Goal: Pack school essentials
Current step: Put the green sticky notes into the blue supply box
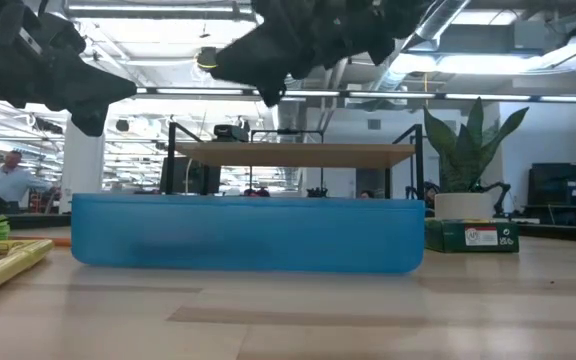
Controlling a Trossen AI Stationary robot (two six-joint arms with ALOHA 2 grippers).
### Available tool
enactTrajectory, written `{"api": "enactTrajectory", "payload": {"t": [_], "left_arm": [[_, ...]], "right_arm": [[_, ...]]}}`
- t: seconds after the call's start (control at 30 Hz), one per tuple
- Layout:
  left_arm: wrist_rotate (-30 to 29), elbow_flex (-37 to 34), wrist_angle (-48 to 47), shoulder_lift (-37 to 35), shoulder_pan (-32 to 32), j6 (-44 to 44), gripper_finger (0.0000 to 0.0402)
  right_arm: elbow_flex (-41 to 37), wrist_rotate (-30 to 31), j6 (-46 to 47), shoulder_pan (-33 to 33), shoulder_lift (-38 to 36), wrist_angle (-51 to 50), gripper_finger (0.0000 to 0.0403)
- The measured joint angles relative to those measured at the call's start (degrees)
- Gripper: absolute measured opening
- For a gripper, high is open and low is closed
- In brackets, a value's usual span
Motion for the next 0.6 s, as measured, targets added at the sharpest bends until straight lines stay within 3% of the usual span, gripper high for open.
{"api": "enactTrajectory", "payload": {"t": [0.23, 0.6], "left_arm": [[-0.03, 0.37, -0.81, 0.02, 0.02, -0.79, 0.0004], [1.11, 6.53, -12.86, 0.93, 0.02, -4.27, 0.0042]], "right_arm": [[-1.33, -1.07, -1.41, -0.8, -0.83, 1.84, 0.0123], [-1.24, -1.56, -2.77, -0.73, -2.59, 3.48, 0.0121]]}}
